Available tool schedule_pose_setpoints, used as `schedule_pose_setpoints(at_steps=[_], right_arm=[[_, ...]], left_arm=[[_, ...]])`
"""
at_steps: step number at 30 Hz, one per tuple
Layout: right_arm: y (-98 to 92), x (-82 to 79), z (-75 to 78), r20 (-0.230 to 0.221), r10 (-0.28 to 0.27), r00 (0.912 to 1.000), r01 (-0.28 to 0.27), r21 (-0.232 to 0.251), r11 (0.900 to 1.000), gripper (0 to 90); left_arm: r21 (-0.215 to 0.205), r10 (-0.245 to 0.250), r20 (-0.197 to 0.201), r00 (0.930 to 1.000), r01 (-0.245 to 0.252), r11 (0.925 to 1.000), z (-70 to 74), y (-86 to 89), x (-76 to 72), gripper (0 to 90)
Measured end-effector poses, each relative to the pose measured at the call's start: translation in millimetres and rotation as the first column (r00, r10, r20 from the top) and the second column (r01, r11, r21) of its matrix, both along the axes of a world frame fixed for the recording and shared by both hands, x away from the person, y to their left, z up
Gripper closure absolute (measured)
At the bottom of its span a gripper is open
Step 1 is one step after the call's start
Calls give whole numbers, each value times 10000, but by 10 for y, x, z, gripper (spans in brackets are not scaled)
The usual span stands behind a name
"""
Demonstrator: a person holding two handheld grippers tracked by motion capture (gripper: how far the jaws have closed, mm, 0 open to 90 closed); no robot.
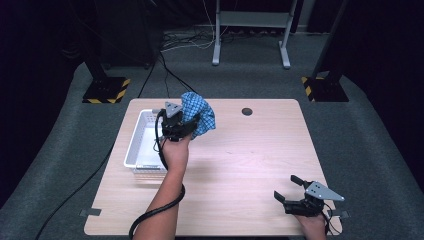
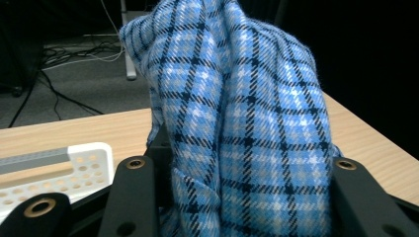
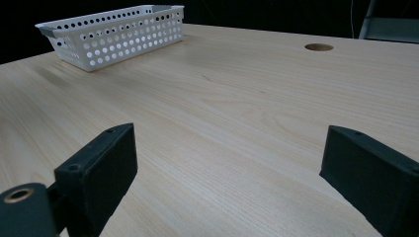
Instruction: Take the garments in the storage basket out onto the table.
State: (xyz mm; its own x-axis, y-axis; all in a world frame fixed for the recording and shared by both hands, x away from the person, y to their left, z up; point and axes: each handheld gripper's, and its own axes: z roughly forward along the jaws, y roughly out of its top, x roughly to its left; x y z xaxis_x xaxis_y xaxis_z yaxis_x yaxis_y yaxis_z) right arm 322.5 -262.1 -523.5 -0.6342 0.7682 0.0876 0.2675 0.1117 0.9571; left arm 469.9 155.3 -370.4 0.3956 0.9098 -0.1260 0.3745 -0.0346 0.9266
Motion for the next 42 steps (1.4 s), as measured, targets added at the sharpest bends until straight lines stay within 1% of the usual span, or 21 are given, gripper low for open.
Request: schedule_pose_setpoints(at_steps=[13, 23, 29, 37, 40, 42], right_arm=[[1, -4, -1, 38, 45, 10000, -45, 15, 10000, 61], [0, -6, -1, 46, 62, 10000, -63, 21, 10000, 61], [0, -7, 0, 54, 77, 10000, -77, 26, 10000, 61], [-2, -7, -1, 65, 78, 9999, -79, 34, 10000, 61], [-2, -6, -1, 57, 79, 10000, -79, 33, 10000, 61], [-2, -7, -1, 65, 77, 9999, -77, 41, 10000, 61]], left_arm=[[-148, -497, 53, 9987, 498, 9986, -33, -328, 45, 524], [-121, -1019, 216, 9946, 1021, 9947, -28, -565, 36, 524], [-128, -1252, 279, 9917, 1256, 9920, -19, -642, 39, 524], [-196, -1503, 190, 9885, 1507, 9884, -88, -759, 48, 524], [-128, -1516, 159, 9883, 1518, 9883, -111, -776, 54, 525], [-164, -1511, 137, 9884, 1513, 9883, -131, -772, 54, 525]])
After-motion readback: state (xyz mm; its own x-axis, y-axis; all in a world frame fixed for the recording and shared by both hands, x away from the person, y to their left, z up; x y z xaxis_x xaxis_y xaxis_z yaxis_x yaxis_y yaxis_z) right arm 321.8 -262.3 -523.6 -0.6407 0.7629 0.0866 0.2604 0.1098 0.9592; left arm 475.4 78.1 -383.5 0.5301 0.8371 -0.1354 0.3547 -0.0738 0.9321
